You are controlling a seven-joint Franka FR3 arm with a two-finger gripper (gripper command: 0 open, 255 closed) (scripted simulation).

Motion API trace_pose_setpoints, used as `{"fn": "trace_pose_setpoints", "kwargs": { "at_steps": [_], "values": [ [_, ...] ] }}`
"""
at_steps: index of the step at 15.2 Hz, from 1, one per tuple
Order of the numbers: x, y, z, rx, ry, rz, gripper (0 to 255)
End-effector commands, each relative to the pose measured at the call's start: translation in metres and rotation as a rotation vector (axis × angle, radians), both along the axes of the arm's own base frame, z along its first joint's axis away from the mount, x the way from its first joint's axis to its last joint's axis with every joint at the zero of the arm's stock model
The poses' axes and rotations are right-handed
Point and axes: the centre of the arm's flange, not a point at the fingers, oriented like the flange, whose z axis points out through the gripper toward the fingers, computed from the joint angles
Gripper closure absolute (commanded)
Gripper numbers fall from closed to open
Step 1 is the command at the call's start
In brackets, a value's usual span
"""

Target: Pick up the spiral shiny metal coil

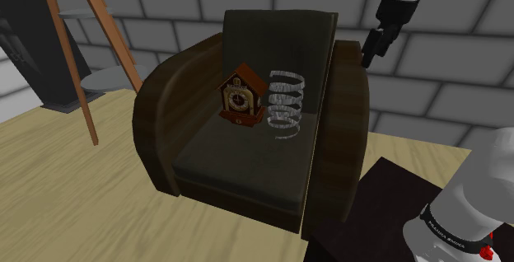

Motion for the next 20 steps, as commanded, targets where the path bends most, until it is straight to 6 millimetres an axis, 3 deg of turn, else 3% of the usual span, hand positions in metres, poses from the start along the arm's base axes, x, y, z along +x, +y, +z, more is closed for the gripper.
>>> {"fn": "trace_pose_setpoints", "kwargs": {
  "at_steps": [1,20],
  "values": [
    [0.0,0.0,0.0,0.0,0.0,0.0,0],
    [0.225,-0.073,-0.1,0.116,0.013,-0.056,0]
  ]
}}
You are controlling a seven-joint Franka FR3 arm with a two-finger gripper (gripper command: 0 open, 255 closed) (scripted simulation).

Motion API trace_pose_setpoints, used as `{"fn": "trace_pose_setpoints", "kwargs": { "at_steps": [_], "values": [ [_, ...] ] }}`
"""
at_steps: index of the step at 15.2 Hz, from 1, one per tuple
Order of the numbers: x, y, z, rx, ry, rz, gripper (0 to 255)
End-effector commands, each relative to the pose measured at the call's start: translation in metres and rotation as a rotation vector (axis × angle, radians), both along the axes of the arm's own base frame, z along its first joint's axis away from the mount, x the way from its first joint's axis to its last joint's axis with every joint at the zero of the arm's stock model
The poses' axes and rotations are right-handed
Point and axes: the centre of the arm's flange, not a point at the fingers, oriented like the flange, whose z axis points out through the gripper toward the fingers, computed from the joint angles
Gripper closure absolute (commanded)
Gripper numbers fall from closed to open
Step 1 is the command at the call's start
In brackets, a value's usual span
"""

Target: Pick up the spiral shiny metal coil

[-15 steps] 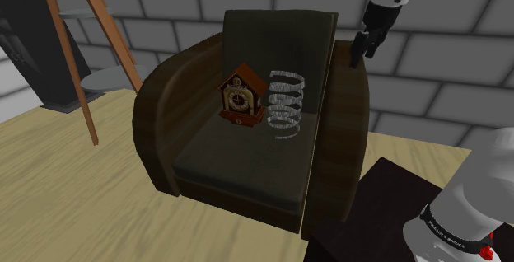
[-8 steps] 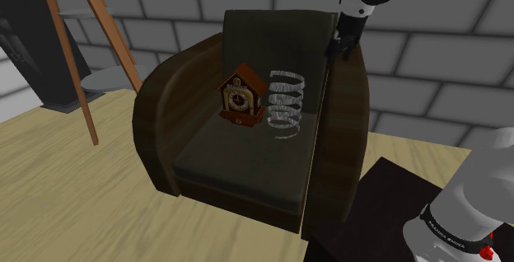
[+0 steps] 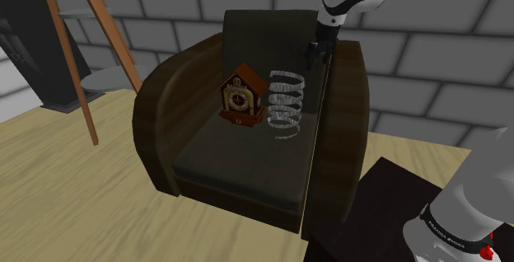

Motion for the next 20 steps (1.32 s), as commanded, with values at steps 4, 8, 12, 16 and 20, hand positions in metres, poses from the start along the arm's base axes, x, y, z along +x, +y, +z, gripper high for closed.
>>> {"fn": "trace_pose_setpoints", "kwargs": {
  "at_steps": [4,8,12,16,20],
  "values": [
    [0.057,-0.019,-0.03,0.031,0.004,-0.015,0],
    [0.103,-0.035,-0.053,0.055,0.007,-0.027,0],
    [0.109,-0.037,-0.072,0.058,0.007,-0.028,0],
    [0.109,-0.037,-0.093,0.058,0.007,-0.028,0],
    [0.109,-0.036,-0.096,0.058,0.007,-0.028,255]
  ]
}}
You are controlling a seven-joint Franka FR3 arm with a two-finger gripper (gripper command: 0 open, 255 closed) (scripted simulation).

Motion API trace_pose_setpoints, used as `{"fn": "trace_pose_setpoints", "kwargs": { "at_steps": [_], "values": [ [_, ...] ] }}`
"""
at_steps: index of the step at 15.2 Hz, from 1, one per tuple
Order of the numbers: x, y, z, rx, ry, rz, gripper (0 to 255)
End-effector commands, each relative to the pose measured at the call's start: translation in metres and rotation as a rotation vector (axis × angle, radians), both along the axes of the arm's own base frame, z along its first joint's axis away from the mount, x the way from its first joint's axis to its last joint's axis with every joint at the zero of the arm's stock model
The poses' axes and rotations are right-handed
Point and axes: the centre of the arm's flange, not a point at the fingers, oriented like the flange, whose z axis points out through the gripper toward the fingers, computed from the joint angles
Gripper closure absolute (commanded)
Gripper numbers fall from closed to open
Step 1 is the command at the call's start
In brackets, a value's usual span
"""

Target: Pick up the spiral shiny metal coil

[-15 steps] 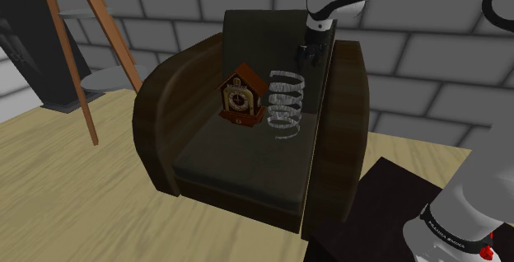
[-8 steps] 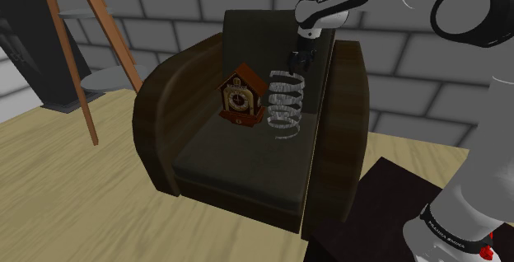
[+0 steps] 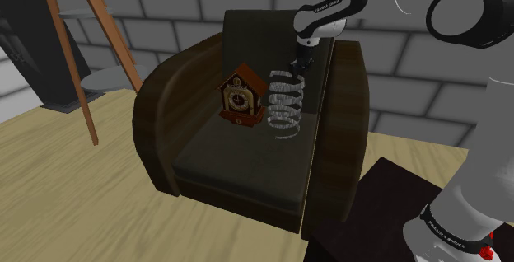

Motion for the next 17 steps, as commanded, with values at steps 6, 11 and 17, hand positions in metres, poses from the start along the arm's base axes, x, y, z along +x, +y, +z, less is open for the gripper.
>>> {"fn": "trace_pose_setpoints", "kwargs": {
  "at_steps": [6,11,17],
  "values": [
    [0.0,0.0,0.0,0.0,0.0,0.0,255],
    [0.0,-0.001,0.016,0.0,0.0,0.0,255],
    [0.0,-0.001,0.047,0.0,0.0,0.0,255]
  ]
}}
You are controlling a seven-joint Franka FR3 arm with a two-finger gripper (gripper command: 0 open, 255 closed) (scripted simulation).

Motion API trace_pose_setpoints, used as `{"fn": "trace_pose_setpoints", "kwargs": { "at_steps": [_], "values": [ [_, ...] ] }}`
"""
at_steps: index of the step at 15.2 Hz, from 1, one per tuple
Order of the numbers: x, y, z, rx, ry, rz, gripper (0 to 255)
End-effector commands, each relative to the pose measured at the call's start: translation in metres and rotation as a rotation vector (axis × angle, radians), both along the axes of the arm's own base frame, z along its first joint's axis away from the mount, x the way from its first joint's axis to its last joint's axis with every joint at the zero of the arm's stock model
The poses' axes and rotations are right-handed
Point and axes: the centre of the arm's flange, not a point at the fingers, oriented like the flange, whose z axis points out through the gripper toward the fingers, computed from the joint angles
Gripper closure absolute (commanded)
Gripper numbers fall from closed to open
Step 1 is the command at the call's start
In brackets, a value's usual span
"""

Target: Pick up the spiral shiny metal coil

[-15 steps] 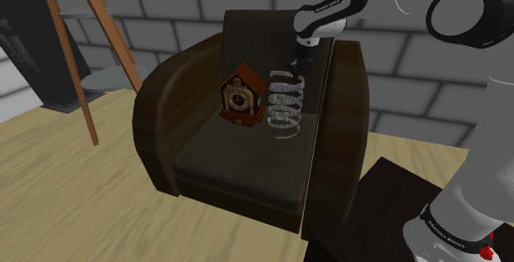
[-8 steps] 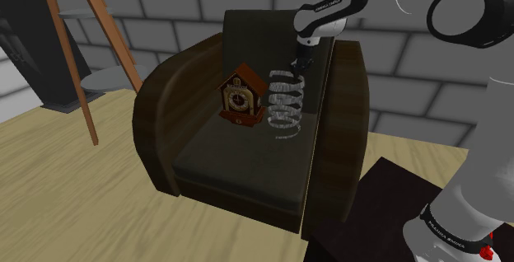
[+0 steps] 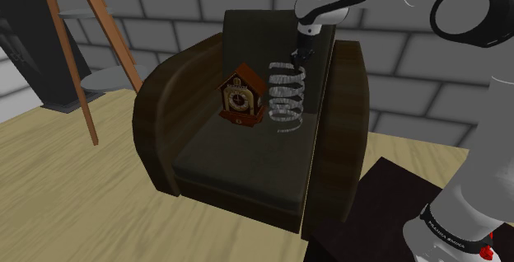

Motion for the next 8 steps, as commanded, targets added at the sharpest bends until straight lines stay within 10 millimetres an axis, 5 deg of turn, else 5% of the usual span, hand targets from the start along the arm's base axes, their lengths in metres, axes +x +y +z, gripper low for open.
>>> {"fn": "trace_pose_setpoints", "kwargs": {
  "at_steps": [1,8],
  "values": [
    [-0.002,0.0,0.011,0.0,-0.001,0.0,255],
    [-0.002,0.0,0.038,0.0,-0.001,0.0,255]
  ]
}}
